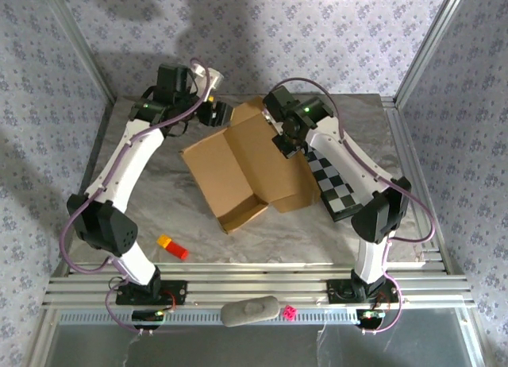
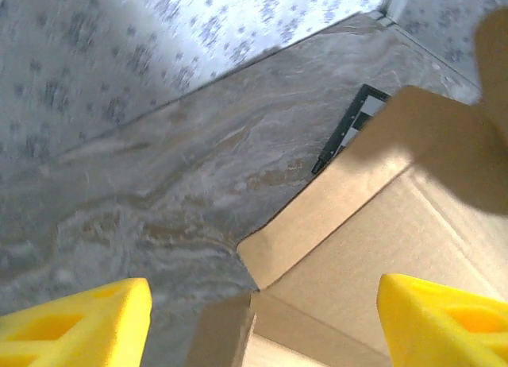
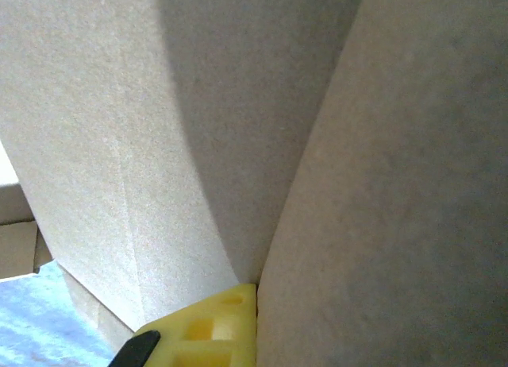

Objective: Fold the paper box

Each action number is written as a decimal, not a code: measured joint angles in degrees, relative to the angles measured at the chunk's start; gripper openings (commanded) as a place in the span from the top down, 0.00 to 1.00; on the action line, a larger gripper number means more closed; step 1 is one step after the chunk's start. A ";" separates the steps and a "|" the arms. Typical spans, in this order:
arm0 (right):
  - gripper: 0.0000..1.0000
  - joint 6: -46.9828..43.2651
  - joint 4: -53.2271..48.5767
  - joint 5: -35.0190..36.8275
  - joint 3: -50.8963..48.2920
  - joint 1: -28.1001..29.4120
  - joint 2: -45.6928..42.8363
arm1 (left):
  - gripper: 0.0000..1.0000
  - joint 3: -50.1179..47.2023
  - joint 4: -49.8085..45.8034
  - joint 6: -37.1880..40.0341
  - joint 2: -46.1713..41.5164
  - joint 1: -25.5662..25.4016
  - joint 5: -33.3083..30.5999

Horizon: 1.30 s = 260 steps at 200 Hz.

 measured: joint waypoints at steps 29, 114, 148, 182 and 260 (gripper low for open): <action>1.00 -3.19 1.25 2.21 -0.02 0.04 -0.17 | 0.23 0.52 1.77 9.33 0.24 -0.07 4.35; 1.00 -9.38 4.90 4.59 -0.24 2.29 -2.01 | 0.28 6.78 1.44 19.71 9.44 -2.27 7.63; 1.00 -9.42 4.92 5.01 -0.24 2.29 -2.01 | 0.66 6.78 1.60 19.19 9.88 -3.41 5.49; 1.00 -9.18 4.83 5.42 0.63 2.10 -1.95 | 0.84 6.75 1.68 18.73 9.86 -5.46 2.73; 1.00 -4.61 0.42 6.38 7.50 2.23 2.73 | 1.00 2.01 7.02 13.25 8.66 -10.05 -11.54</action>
